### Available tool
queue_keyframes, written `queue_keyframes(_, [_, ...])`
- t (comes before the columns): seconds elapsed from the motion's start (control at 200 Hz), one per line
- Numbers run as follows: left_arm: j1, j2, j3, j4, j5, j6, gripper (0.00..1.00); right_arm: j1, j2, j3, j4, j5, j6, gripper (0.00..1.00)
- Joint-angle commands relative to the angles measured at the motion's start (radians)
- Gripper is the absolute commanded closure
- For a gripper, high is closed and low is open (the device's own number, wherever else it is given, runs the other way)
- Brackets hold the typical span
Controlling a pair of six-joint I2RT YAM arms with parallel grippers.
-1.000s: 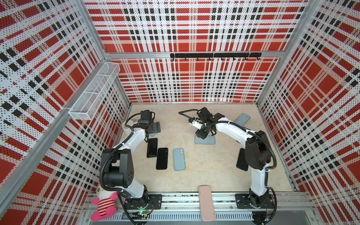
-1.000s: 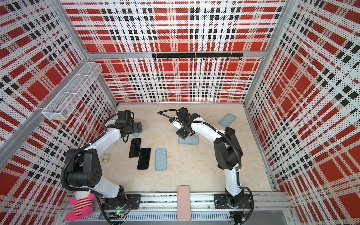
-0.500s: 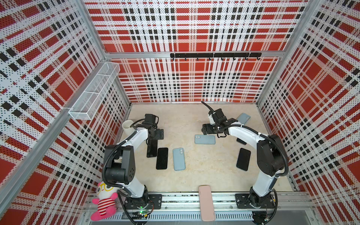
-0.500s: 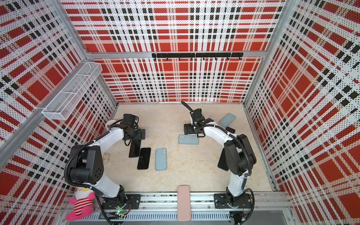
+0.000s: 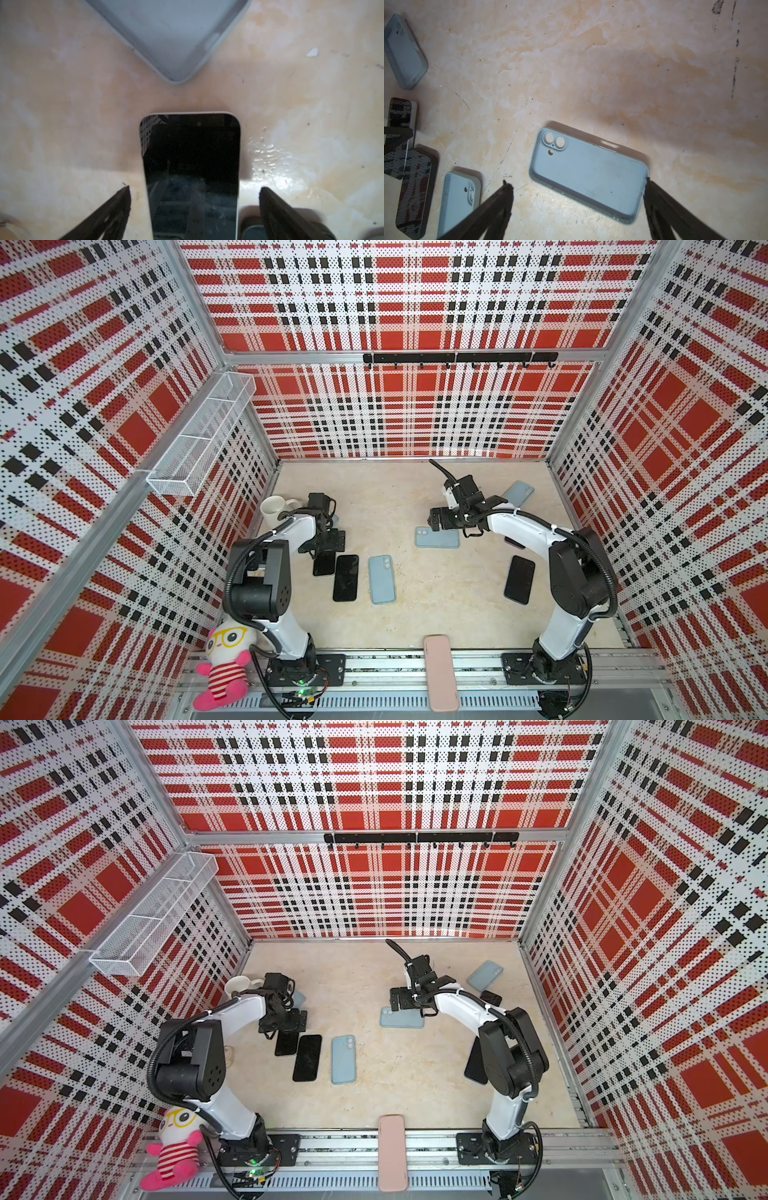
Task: Put the phone into the phone case
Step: 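Lower the left gripper onto the black phone beside the mug and grasp it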
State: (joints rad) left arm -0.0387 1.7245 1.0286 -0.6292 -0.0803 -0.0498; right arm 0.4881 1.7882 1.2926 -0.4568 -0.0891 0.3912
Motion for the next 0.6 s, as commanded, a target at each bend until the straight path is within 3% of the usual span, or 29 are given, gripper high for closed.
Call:
queue_keyframes(0.0, [0.008,0.041,0.005,-0.027,0.019,0.036,0.02,0.003,-0.035,-0.006,0.022,0.014,0.005,0.0])
queue_keyframes(0.316, [0.011,0.048,-0.019,-0.019,0.045,0.026,0.0,0.003,0.007,0.02,0.023,0.023,0.004,0.0])
queue_keyframes(0.596, [0.025,0.052,-0.009,-0.027,0.065,0.025,0.19,0.003,0.017,0.028,0.023,0.045,-0.003,0.0])
